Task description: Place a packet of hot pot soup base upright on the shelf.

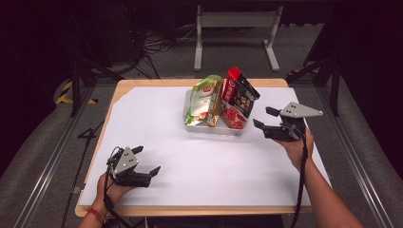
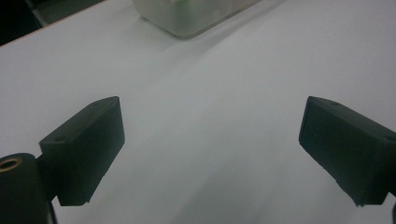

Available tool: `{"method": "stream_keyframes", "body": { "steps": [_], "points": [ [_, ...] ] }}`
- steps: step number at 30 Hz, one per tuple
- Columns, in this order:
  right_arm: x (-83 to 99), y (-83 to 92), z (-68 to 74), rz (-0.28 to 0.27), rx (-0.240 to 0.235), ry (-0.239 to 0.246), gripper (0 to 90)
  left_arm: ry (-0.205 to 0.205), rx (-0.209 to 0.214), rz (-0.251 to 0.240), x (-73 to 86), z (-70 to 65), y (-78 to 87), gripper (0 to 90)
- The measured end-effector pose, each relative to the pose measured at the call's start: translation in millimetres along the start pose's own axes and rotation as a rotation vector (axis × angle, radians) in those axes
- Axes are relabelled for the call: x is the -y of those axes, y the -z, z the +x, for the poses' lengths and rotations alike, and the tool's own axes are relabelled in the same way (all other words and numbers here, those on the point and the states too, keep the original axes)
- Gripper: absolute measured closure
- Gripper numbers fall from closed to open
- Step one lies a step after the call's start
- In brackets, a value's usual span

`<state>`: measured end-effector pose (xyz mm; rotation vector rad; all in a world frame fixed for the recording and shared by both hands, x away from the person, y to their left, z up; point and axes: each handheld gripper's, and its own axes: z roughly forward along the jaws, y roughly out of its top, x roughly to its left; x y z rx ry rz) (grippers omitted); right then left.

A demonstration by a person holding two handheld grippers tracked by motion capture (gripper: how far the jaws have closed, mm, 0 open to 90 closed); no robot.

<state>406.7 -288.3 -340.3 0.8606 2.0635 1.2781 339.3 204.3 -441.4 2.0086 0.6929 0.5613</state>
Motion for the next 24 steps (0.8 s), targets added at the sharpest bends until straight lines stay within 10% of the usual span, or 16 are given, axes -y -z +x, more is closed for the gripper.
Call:
{"method": "stream_keyframes", "body": {
  "steps": [24],
  "points": [
    [28.6, 10.2, 4.1, 0.046, 0.0, 0.024, 22.1, -0.005, 0.003, 0.009, -0.3, -1.0, -2.0, 7.6]
  ]
}}
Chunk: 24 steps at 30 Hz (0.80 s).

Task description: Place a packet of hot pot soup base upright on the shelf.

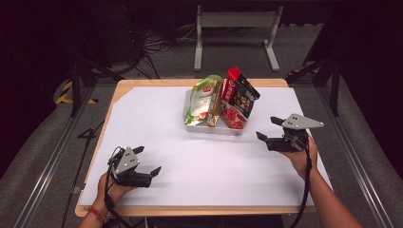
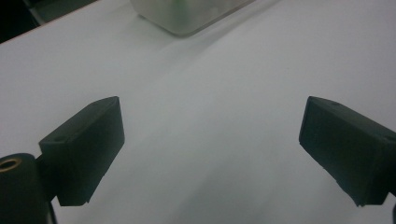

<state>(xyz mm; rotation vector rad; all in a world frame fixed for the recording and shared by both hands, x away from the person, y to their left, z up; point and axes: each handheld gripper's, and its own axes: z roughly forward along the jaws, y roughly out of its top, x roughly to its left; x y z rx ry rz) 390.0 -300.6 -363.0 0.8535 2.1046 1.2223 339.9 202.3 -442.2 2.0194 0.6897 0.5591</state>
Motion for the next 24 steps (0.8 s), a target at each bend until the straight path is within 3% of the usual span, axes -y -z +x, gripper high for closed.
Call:
{"method": "stream_keyframes", "body": {
  "steps": [9, 24],
  "points": [
    [9.4, 3.5, 0.3, 0.02, -0.008, 0.0, 18.8, -0.004, 0.003, 0.007, -0.2, -0.2, -1.1, 7.6],
    [22.5, 11.0, 4.8, 0.046, -0.003, 0.044, 18.2, -0.008, 0.005, 0.01, -0.2, -1.2, -1.4, 7.4]
  ]
}}
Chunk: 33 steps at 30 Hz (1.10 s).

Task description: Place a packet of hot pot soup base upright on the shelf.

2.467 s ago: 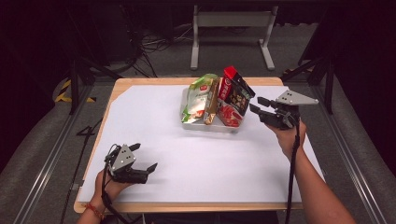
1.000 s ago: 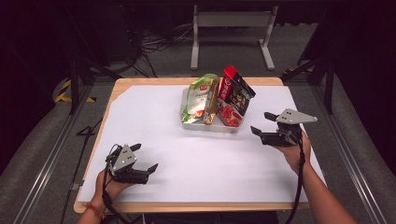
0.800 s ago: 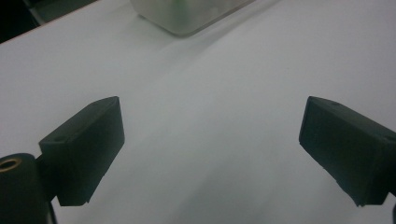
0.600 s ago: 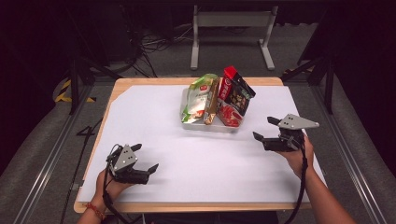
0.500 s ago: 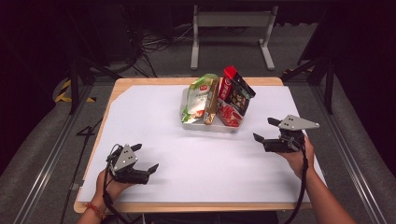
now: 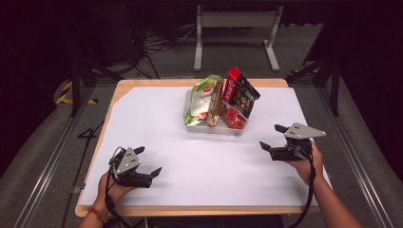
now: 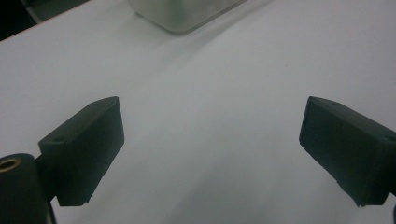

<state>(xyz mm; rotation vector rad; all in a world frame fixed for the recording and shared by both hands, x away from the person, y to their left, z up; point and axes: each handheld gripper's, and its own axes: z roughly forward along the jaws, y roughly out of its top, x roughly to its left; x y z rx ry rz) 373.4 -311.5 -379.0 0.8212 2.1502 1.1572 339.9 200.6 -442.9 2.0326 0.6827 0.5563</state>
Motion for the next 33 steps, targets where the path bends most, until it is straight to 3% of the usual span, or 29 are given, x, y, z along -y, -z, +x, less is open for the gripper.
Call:
{"method": "stream_keyframes", "body": {
  "steps": [19, 33],
  "points": [
    [16.0, 10.7, 7.9, 0.035, -0.014, 0.044, 18.5, -0.002, 0.0, -0.003, 0.1, 0.2, 0.4, 7.3],
    [37.1, 24.4, 9.8, 0.052, -0.031, 0.036, 15.8, -0.005, 0.002, -0.004, -0.7, -0.4, 1.1, 7.0]
  ]
}}
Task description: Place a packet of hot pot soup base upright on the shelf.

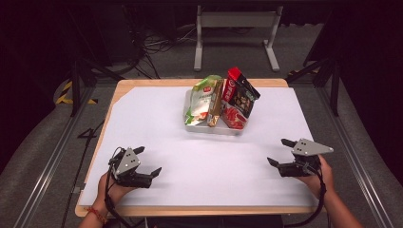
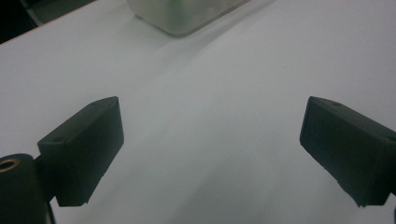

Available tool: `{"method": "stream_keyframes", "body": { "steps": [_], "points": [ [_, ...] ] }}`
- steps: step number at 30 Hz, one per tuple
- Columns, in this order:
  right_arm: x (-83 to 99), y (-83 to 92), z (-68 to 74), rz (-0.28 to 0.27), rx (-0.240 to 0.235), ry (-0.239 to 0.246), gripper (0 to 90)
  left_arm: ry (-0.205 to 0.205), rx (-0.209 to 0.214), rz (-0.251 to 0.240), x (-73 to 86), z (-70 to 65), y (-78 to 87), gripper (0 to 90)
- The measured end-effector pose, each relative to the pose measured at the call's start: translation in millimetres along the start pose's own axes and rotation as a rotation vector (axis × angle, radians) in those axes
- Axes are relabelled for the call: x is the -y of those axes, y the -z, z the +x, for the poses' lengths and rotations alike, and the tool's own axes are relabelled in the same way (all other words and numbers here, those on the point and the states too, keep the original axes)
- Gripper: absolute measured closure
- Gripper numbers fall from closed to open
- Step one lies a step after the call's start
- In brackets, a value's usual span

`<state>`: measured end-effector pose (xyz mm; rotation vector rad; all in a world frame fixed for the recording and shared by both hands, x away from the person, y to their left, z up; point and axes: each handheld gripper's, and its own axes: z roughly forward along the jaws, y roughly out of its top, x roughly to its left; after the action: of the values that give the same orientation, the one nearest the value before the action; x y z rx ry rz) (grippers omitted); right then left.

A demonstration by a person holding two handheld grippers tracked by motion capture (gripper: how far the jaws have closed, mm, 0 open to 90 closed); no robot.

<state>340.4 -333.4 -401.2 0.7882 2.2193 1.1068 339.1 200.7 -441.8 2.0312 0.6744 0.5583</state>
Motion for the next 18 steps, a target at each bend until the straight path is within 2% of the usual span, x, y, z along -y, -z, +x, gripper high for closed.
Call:
{"method": "stream_keyframes", "body": {
  "steps": [5, 18],
  "points": [
    [6.2, 4.4, -1.4, -0.01, -0.018, -0.021, 15.2, 0.001, 0.001, 0.001, 0.2, 0.1, -0.1, 7.0],
    [29.0, 19.6, -0.7, 0.014, 0.0, -0.014, 15.1, 0.004, 0.005, 0.003, 0.0, 0.3, -1.3, 6.9]
  ]
}}
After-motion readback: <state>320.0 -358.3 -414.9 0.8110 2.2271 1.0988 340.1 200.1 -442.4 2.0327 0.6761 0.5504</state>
